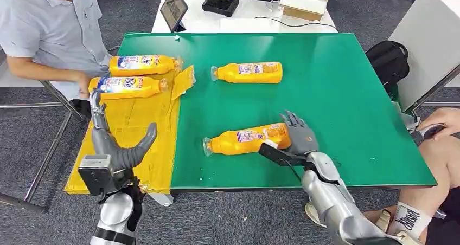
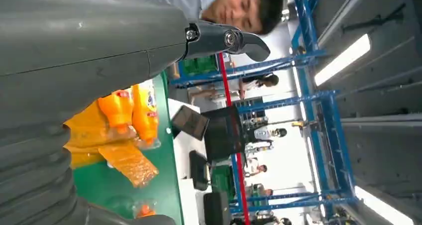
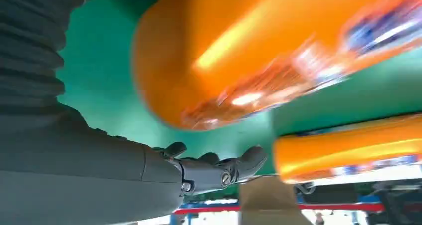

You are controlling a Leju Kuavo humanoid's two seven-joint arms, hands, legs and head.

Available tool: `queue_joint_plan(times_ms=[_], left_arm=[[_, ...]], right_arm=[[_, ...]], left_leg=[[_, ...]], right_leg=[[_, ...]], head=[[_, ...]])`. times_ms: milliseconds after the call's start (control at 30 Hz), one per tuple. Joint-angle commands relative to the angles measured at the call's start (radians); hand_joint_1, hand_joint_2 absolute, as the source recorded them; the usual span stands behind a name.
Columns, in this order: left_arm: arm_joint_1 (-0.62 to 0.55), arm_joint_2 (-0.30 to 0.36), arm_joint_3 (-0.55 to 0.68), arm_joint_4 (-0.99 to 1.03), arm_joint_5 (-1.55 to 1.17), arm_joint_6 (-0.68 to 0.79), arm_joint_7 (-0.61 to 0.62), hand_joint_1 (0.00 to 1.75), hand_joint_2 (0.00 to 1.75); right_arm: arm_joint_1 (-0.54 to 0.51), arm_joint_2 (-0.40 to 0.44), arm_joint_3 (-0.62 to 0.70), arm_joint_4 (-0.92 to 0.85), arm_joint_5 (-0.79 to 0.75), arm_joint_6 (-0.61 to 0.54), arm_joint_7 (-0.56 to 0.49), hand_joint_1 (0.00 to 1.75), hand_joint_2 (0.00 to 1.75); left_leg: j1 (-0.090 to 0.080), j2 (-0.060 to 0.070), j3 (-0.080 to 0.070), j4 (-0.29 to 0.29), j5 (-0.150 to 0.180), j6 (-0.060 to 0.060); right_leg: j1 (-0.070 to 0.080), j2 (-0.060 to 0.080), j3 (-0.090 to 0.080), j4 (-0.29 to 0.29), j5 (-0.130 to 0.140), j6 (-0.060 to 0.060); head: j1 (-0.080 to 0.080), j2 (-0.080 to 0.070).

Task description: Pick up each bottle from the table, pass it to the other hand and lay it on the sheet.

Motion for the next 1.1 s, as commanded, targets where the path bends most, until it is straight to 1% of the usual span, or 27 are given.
queue_joint_plan(times_ms=[33,100,133,200,233,267,367,567,600,700,767,800,833,867,900,933,967,1000,1033,1067,1100], left_arm=[[-0.06,0.011,-0.025,0.112,0.001,-0.002,0.003,0.0,1.75],[-0.073,0.012,-0.028,0.119,-0.009,0.005,-0.003,0.0,1.75],[-0.081,0.01,-0.028,0.121,-0.015,0.013,-0.006,0.0,1.75],[-0.098,0.011,-0.027,0.12,-0.013,0.012,-0.005,0.0,1.75],[-0.1,0.011,-0.026,0.119,-0.013,0.011,-0.005,0.0,1.75],[-0.103,0.011,-0.026,0.118,-0.013,0.011,-0.005,0.0,1.75],[-0.103,0.011,-0.026,0.118,-0.013,0.011,-0.005,0.0,1.75],[-0.098,0.014,-0.029,0.126,0.01,-0.006,0.01,0.0,1.75],[-0.096,0.017,-0.028,0.129,0.014,-0.009,0.012,0.0,1.75],[-0.094,0.022,-0.025,0.127,0.014,-0.008,0.012,0.0,1.75],[-0.093,0.021,-0.023,0.125,0.017,-0.009,0.013,0.0,1.75],[-0.092,0.021,-0.023,0.123,0.023,-0.015,0.014,0.0,1.75],[-0.091,0.021,-0.023,0.121,0.029,-0.02,0.016,0.0,1.75],[-0.091,0.022,-0.022,0.12,0.033,-0.023,0.017,0.0,1.75],[-0.088,0.025,-0.02,0.116,0.034,-0.024,0.018,0.0,1.75],[-0.083,0.027,-0.018,0.113,0.035,-0.024,0.019,0.0,1.75],[-0.079,0.028,-0.016,0.113,0.035,-0.022,0.017,0.0,1.75],[-0.077,0.029,-0.012,0.113,0.037,-0.025,0.02,0.0,1.75],[-0.077,0.029,-0.012,0.113,0.037,-0.025,0.02,0.0,1.75],[-0.074,0.029,-0.008,0.113,0.037,-0.026,0.021,0.0,1.75],[-0.074,0.029,-0.007,0.113,0.037,-0.027,0.021,0.0,1.75]], right_arm=[[-0.13,0.059,0.046,0.204,0.001,0.008,-0.029,0.0,1.75],[-0.143,0.072,0.065,0.212,0.013,0.026,-0.037,0.0,1.75],[-0.147,0.078,0.072,0.214,0.018,0.033,-0.04,0.0,1.75],[-0.155,0.089,0.083,0.223,0.023,0.057,-0.048,0.0,1.75],[-0.155,0.092,0.084,0.223,0.023,0.058,-0.048,0.0,1.75],[-0.156,0.092,0.085,0.224,0.024,0.058,-0.047,0.0,1.75],[-0.155,0.091,0.085,0.224,0.024,0.058,-0.047,0.0,1.75],[-0.162,0.098,0.099,0.238,0.031,0.078,-0.045,0.0,1.75],[-0.164,0.097,0.106,0.244,0.038,0.084,-0.035,0.0,1.75],[-0.177,0.091,0.116,0.259,0.05,0.115,0.013,0.0,1.75],[-0.184,0.086,0.126,0.264,0.061,0.133,0.036,0.0,1.75],[-0.188,0.083,0.136,0.267,0.072,0.143,0.05,0.02,1.75],[-0.193,0.079,0.148,0.272,0.086,0.157,0.074,0.49,1.75],[-0.197,0.078,0.156,0.275,0.096,0.166,0.088,1.52,1.75],[-0.208,0.073,0.177,0.282,0.123,0.196,0.135,1.71,1.75],[-0.216,0.074,0.187,0.291,0.137,0.229,0.183,1.73,1.75],[-0.224,0.073,0.203,0.296,0.156,0.259,0.21,1.73,1.75],[-0.228,0.073,0.208,0.293,0.165,0.277,0.243,1.75,1.75],[-0.229,0.073,0.208,0.293,0.166,0.281,0.247,1.75,1.75],[-0.237,0.072,0.224,0.302,0.186,0.311,0.279,1.75,1.75],[-0.24,0.072,0.229,0.304,0.192,0.325,0.287,1.75,1.75]], left_leg=[[0.0,0.002,0.002,0.0,-0.001,0.001],[0.0,0.003,0.004,0.0,-0.003,0.001],[0.0,0.001,0.001,0.0,-0.001,0.001],[0.001,0.004,0.005,0.001,-0.003,0.001],[0.0,0.002,0.001,0.0,-0.001,0.0],[0.0,0.002,0.004,0.001,-0.002,0.001],[0.0,0.001,0.001,0.0,-0.001,0.001],[0.0,0.002,0.004,0.0,-0.002,0.001],[0.0,0.003,0.005,0.0,-0.003,0.001],[0.0,0.001,0.002,-0.001,-0.001,0.001],[0.0,0.002,0.004,0.0,-0.002,0.001],[0.0,0.001,0.002,0.0,-0.001,0.001],[0.0,0.001,0.004,0.0,-0.002,0.001],[0.001,0.001,0.005,0.0,-0.002,0.001],[0.0,0.001,0.003,0.0,-0.001,0.001],[0.0,0.001,0.004,-0.001,-0.001,0.001],[-0.001,0.001,0.002,0.0,-0.001,0.001],[0.0,0.002,0.003,0.0,-0.001,0.001],[0.0,0.003,0.005,0.0,-0.002,0.001],[0.0,0.001,0.003,-0.001,-0.001,0.001],[0.0,0.001,0.005,-0.001,-0.001,0.001]], right_leg=[[0.0,0.001,0.003,0.0,-0.001,-0.002],[0.001,0.002,0.004,0.0,-0.001,-0.003],[0.0,0.0,0.002,0.0,-0.001,-0.002],[0.001,0.002,0.005,0.0,-0.001,-0.004],[0.001,0.001,0.002,0.0,-0.001,-0.003],[0.001,0.0,0.004,0.0,-0.001,-0.005],[0.001,0.0,0.002,0.0,-0.001,-0.003],[0.001,0.0,0.004,0.0,-0.002,-0.004],[0.001,0.001,0.005,0.0,-0.002,-0.004],[0.0,0.0,0.002,-0.001,-0.001,-0.002],[0.001,0.0,0.005,0.0,-0.002,-0.004],[0.0,0.0,0.002,0.0,-0.001,-0.003],[0.001,0.0,0.004,-0.001,-0.001,-0.004],[0.002,-0.001,0.005,-0.001,-0.001,-0.004],[0.001,-0.001,0.003,-0.001,-0.001,-0.003],[0.001,-0.001,0.005,-0.001,-0.001,-0.004],[0.0,-0.001,0.002,-0.001,-0.001,-0.002],[0.001,0.0,0.003,-0.001,-0.001,-0.003],[0.001,0.001,0.005,-0.001,-0.001,-0.004],[0.0,0.0,0.004,-0.001,-0.001,-0.003],[0.001,-0.001,0.006,-0.002,-0.001,-0.004]], head=[[0.0,0.0],[0.0,0.0],[0.0,0.0],[0.0,0.0],[0.0,0.0],[0.0,0.0],[0.0,0.0],[0.0,0.0],[0.0,0.0],[0.0,0.0],[0.0,0.0],[0.0,0.0],[0.0,0.0],[0.0,0.0],[0.0,0.0],[0.0,0.0],[0.0,0.0],[0.0,0.0],[0.0,0.0],[0.0,0.0],[0.0,0.0]])
